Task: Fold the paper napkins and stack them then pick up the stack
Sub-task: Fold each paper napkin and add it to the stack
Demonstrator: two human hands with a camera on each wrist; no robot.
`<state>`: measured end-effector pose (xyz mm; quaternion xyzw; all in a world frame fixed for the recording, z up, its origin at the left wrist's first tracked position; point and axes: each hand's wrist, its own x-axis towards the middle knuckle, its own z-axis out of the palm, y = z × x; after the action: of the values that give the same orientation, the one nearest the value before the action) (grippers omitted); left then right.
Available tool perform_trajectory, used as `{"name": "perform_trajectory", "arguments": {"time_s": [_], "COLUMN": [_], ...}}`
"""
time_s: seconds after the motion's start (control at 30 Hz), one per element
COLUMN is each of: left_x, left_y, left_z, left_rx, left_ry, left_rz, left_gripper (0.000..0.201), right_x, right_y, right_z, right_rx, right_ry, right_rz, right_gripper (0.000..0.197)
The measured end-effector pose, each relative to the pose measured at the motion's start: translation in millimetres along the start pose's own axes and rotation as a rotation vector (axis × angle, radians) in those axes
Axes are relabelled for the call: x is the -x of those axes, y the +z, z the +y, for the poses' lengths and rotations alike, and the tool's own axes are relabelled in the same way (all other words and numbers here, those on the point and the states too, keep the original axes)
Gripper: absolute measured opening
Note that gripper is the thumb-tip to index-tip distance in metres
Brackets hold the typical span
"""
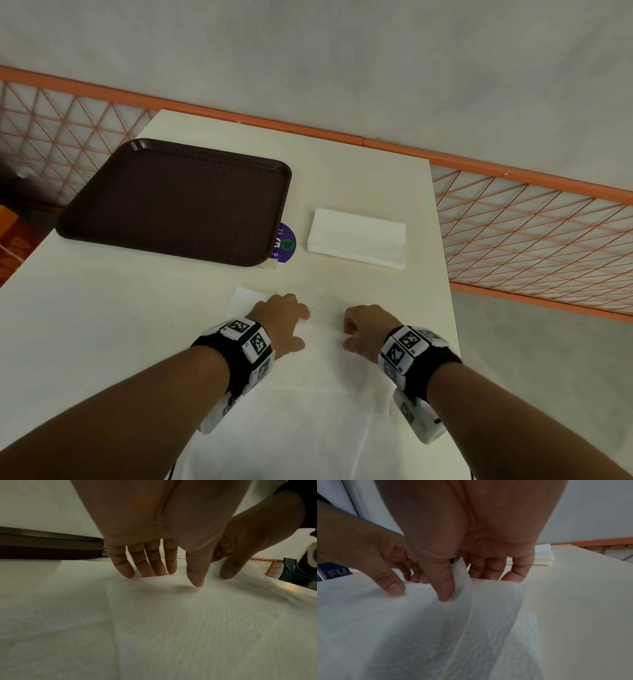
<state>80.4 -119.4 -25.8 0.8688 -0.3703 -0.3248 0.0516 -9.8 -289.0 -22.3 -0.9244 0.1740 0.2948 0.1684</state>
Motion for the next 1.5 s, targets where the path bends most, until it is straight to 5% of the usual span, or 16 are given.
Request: {"name": "perform_trajectory", "arguments": {"time_s": [0.33, 0.63, 0.83, 1.17, 1.5], "left_x": [-1, -6, -30, -103, -166], "left_y": [-6, -18, -39, -76, -102], "left_z": [1, -27, -27, -15, -7], "left_rx": [0.136, 0.612, 0.997, 0.832, 0.578], "left_ry": [0.041, -0.048, -0.133, -0.186, -0.218], "left_rz": [-0.018, -0.012, 0.180, 0.436, 0.552], "left_gripper": [0.022, 0.013, 0.007, 0.034, 0.041], "right_x": [27, 22, 1, -42, -102], "right_y": [-5, -18, -33, -83, -120], "right_z": [11, 38, 55, 73, 97], "right_rx": [-0.326, -0.771, -0.935, -1.069, -0.797], "right_ry": [-0.138, 0.002, 0.142, 0.206, 0.343], "right_rz": [0.195, 0.336, 0.431, 0.390, 0.528], "right_gripper": [0.016, 0.016, 0.008, 0.012, 0.020]}}
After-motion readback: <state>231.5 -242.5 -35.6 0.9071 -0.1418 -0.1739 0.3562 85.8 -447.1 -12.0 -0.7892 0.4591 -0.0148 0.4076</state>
